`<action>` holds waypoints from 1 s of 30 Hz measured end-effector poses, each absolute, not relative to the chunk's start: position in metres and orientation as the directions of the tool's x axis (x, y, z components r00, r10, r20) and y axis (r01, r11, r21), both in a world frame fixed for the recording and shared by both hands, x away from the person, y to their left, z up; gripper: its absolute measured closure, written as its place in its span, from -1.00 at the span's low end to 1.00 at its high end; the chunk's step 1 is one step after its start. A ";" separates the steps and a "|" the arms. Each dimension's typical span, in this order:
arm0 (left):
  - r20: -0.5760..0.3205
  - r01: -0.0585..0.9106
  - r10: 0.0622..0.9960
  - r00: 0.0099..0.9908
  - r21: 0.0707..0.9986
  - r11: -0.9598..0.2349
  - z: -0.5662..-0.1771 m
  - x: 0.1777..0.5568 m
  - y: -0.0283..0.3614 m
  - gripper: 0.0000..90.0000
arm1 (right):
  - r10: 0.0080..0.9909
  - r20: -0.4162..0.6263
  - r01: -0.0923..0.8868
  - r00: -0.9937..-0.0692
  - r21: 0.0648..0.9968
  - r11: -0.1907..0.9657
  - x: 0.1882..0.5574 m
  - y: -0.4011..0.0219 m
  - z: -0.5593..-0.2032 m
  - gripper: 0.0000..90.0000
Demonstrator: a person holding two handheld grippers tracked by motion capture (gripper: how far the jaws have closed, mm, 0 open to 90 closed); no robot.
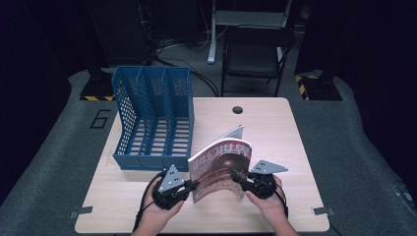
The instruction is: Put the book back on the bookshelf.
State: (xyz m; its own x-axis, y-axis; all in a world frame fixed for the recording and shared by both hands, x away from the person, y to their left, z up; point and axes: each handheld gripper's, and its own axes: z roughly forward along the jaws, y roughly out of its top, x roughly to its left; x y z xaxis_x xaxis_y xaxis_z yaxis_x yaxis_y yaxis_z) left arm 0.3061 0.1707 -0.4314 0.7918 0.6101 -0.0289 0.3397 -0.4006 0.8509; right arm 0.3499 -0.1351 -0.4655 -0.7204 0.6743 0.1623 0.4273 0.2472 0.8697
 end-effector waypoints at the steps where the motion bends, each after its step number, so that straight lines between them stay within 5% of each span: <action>1: -0.015 0.331 0.605 0.796 0.848 -0.414 -0.431 0.306 0.172 0.86 | 0.672 0.170 0.433 -0.721 0.868 0.245 0.349 -0.137 -0.466 0.53; 12: -0.049 0.365 0.590 0.806 0.826 -0.430 -0.429 0.306 0.172 0.82 | 0.664 0.235 0.483 -0.710 0.848 0.218 0.349 -0.151 -0.468 0.37; 30: -0.097 0.394 0.571 0.815 0.815 -0.424 -0.411 0.312 0.169 0.56 | 0.651 0.297 0.505 -0.699 0.849 0.155 0.350 -0.159 -0.468 0.38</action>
